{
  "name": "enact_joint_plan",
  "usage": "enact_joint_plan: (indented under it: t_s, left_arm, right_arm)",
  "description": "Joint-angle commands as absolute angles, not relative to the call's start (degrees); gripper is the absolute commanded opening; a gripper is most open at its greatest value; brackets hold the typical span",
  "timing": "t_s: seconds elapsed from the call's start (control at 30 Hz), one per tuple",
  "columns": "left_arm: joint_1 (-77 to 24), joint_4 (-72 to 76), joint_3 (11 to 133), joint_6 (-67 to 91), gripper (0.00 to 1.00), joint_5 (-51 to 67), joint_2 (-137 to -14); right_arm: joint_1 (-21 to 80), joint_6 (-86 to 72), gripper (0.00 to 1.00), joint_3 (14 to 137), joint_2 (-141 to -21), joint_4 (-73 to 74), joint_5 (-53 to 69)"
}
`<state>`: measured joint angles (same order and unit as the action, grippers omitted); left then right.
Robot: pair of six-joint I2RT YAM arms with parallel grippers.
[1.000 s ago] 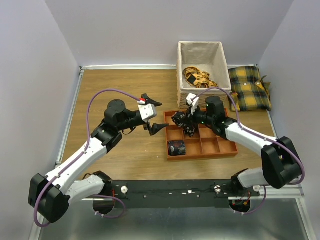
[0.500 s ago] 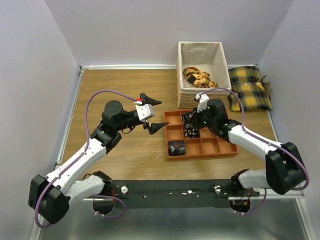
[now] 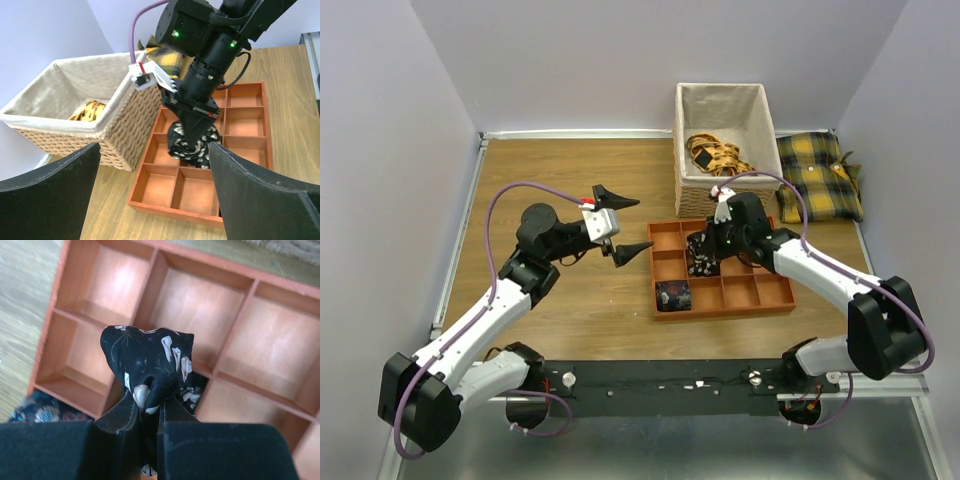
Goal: Roll the ties
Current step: Place the tie in the storage box.
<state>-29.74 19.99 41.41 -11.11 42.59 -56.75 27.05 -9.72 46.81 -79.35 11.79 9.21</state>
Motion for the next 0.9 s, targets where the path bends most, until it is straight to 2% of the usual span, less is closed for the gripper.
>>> enact_joint_plan:
  t_s: [0.0,0.1,0.43,0.87]
  left_arm:
    - [-28.8,25.3,39.0,-10.4,0.99,44.4,-55.6]
    - [-28.6,27.2,37.9,-9.8,0.99,44.1,-56.1]
    - [-27.8,31.2,36.8,-8.6,0.99,44.6,-58.7]
    - [-27.2,30.6,37.8,-8.4,0.99,45.2,-59.8]
  right_arm:
    - [27.5,-3.3,0.01,48.3,-79.4,23.2,7.9]
    - [27.8,1.8,0.01,48.7,-82.0,22.9,11.6]
    - [31.3,14.2,0.01,59.4,-94.7,32.1,7.3]
    - [33.0,8.4,0.01,59.1,-98.9,32.8,3.9]
